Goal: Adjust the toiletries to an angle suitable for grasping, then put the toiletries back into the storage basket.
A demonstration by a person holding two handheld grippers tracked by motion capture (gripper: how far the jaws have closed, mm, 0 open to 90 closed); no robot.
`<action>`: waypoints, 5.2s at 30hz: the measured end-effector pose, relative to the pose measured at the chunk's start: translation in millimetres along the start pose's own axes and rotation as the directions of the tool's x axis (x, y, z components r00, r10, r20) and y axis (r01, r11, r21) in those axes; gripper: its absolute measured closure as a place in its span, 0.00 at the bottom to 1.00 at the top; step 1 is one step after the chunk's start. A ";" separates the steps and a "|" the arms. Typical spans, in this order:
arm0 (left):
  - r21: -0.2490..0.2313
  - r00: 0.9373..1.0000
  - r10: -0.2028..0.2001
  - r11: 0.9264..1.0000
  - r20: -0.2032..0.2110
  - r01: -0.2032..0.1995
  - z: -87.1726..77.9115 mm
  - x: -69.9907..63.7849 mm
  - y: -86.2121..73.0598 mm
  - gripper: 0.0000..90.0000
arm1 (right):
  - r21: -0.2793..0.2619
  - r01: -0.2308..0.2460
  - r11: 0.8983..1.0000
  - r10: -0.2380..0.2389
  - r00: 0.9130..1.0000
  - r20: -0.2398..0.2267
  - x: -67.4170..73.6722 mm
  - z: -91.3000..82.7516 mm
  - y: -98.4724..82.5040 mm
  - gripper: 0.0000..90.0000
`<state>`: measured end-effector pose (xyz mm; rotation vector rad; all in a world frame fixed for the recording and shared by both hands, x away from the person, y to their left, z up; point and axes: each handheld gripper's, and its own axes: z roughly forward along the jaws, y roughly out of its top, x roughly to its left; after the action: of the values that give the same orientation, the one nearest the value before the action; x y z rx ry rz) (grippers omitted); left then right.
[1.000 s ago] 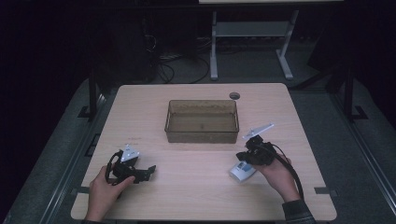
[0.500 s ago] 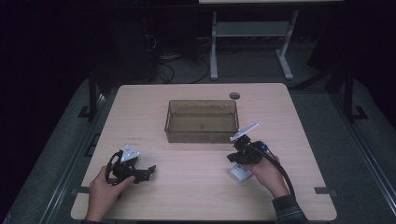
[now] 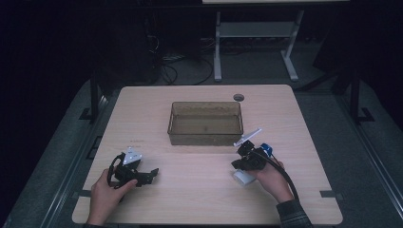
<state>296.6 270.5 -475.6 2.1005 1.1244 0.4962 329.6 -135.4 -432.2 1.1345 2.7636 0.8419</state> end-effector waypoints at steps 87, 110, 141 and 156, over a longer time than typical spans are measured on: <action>0.003 1.000 0.003 1.000 -0.001 -0.003 -0.1 0.2 0.1 0.13 | -0.041 -0.245 0.969 0.248 0.966 0.072 -27.6 -68.5 -119.6 1.00; 0.002 1.000 0.003 1.000 -0.001 -0.003 -0.1 0.2 0.1 0.13 | -0.045 -0.293 0.955 0.296 0.949 0.112 -38.3 -83.4 -141.4 1.00; 0.001 1.000 -0.001 1.000 -0.004 0.001 0.2 0.0 0.3 0.14 | -0.073 -0.166 0.983 0.174 0.977 0.122 -25.1 -88.2 -116.6 0.71; 0.000 1.000 -0.002 1.000 -0.004 0.002 0.3 0.0 0.3 0.13 | -0.084 -0.128 0.988 0.141 0.975 0.172 -27.9 -96.5 -91.7 0.53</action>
<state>297.0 270.2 -475.6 2.0991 1.1284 0.4998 269.0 -252.9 -400.1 1.3255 2.5167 0.8032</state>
